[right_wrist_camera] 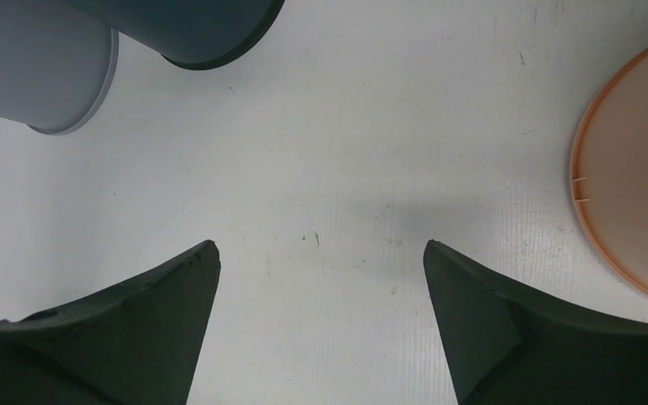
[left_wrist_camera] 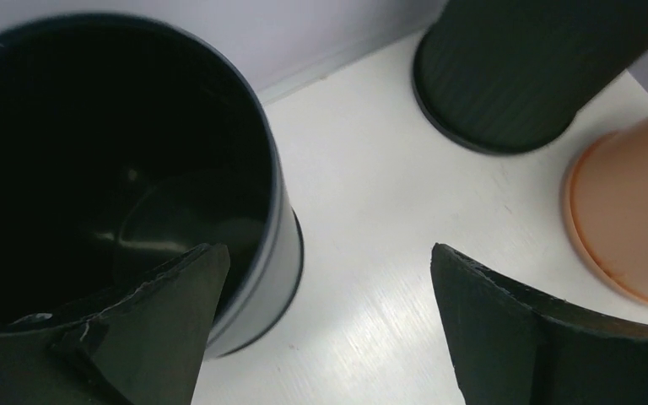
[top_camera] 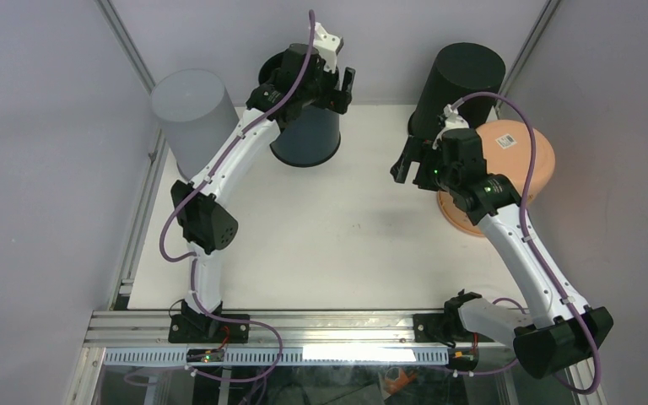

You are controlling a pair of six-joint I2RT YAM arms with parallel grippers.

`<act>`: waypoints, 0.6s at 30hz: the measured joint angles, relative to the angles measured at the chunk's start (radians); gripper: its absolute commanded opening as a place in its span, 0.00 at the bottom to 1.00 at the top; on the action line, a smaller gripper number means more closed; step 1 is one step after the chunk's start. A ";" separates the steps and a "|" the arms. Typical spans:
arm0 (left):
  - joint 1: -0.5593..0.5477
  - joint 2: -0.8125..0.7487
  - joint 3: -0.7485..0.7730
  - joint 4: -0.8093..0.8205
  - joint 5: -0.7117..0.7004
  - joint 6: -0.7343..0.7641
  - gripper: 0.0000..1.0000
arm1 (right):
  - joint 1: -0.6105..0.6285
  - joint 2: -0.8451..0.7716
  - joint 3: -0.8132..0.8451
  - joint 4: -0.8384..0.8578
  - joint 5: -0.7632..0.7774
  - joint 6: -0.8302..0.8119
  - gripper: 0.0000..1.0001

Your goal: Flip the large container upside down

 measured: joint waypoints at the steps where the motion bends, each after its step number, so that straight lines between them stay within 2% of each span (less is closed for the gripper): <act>1: 0.000 -0.001 0.000 0.014 -0.014 -0.001 0.99 | 0.000 0.000 -0.002 0.000 0.000 0.000 0.94; 9: 0.002 0.023 -0.002 0.117 -0.166 0.013 0.98 | -0.001 0.000 -0.006 0.000 -0.004 -0.001 0.94; 15: 0.002 0.093 -0.002 0.112 -0.190 0.017 0.86 | -0.002 -0.010 -0.007 -0.001 -0.003 -0.004 0.94; 18: 0.002 0.105 -0.005 0.106 -0.188 0.018 0.74 | -0.002 -0.014 -0.011 -0.001 -0.003 -0.004 0.94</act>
